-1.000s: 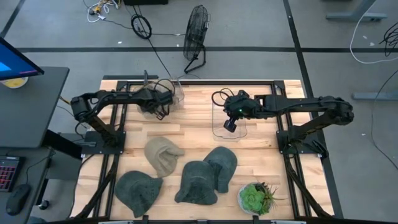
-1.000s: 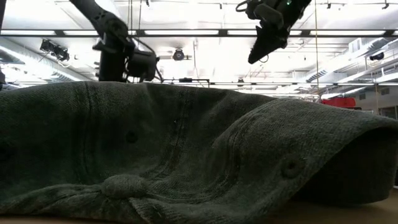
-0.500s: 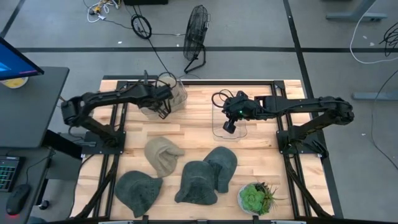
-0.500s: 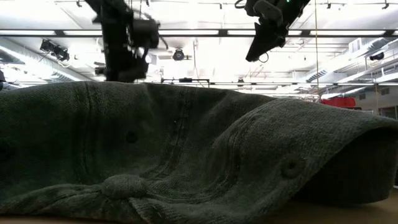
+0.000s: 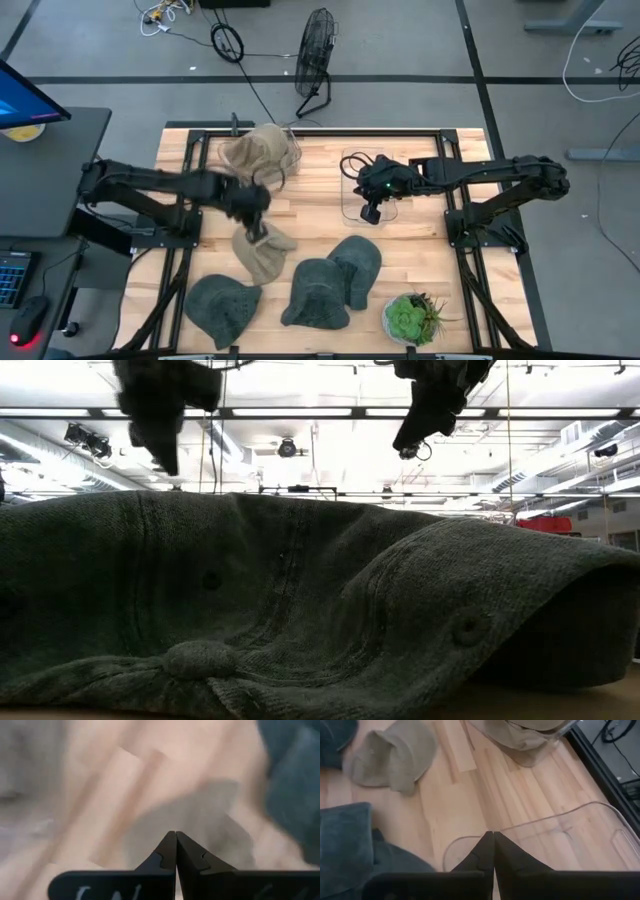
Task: Pick & Place hat
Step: Put the brown cap into the left transparent bin
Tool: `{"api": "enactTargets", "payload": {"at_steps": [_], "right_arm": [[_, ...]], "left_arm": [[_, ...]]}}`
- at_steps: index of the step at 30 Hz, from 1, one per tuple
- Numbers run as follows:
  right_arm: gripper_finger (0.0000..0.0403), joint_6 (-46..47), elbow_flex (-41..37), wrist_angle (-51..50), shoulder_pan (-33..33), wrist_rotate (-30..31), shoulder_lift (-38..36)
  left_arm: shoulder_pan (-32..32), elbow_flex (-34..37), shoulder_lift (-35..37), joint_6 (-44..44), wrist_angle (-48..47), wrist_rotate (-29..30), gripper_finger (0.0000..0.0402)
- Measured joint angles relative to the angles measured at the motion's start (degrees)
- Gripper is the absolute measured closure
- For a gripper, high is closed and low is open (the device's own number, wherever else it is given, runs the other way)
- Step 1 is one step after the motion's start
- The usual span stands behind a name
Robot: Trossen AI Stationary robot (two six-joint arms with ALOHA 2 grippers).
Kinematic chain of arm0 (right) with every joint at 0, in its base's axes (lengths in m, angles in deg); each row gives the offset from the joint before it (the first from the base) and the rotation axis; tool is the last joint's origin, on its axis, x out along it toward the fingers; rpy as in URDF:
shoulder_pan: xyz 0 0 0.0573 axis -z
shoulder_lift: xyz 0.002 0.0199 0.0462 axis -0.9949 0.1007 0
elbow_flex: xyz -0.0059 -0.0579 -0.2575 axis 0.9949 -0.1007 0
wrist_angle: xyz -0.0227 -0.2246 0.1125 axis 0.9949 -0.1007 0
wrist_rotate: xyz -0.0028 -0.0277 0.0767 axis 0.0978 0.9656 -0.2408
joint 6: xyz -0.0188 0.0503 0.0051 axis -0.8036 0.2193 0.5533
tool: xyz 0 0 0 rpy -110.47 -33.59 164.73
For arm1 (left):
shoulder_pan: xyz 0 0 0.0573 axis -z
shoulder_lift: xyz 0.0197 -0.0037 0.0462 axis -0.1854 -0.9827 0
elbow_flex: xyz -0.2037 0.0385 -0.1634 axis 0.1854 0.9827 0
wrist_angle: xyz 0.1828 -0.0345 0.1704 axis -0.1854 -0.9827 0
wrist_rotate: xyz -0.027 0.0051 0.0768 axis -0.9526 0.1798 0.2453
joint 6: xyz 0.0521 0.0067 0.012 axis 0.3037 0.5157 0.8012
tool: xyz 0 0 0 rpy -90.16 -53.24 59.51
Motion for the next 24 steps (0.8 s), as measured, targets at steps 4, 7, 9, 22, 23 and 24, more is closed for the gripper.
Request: {"api": "enactTargets", "payload": {"at_steps": [4,7,9,22,23,24], "right_arm": [[0.0394,-0.03,0.0,0.95,-0.95,0.0,0.02],[0.0394,-0.03,0.0,1.03,-1.33,0.02,0.04],[0.0394,-0.03,0.0,1.08,-1.49,0.02,0.04],[0.0394,-0.03,0.0,0.53,-1.51,0.07,0.04],[0.0394,-0.03,0.0,0.55,-1.51,0.07,0.04],[0.0394,-0.03,0.0,0.55,-1.51,0.08,0.04]], "left_arm": [[7.35,2.67,-1.26,-3.43,2.14,-0.46,0.0391],[10.25,2.65,-2.43,-7.81,2.63,-0.5,0.0364],[11.4,2.66,-3.17,-9.16,3.09,-0.46,0.0339],[13.1,2.64,-15.68,-26.05,3.32,2.44,0.0224],[13.1,2.64,-16.93,-26.29,3.27,2.62,0.0224],[13.1,2.64,-18.1,-26.29,3.3,2.71,0.0225]]}}
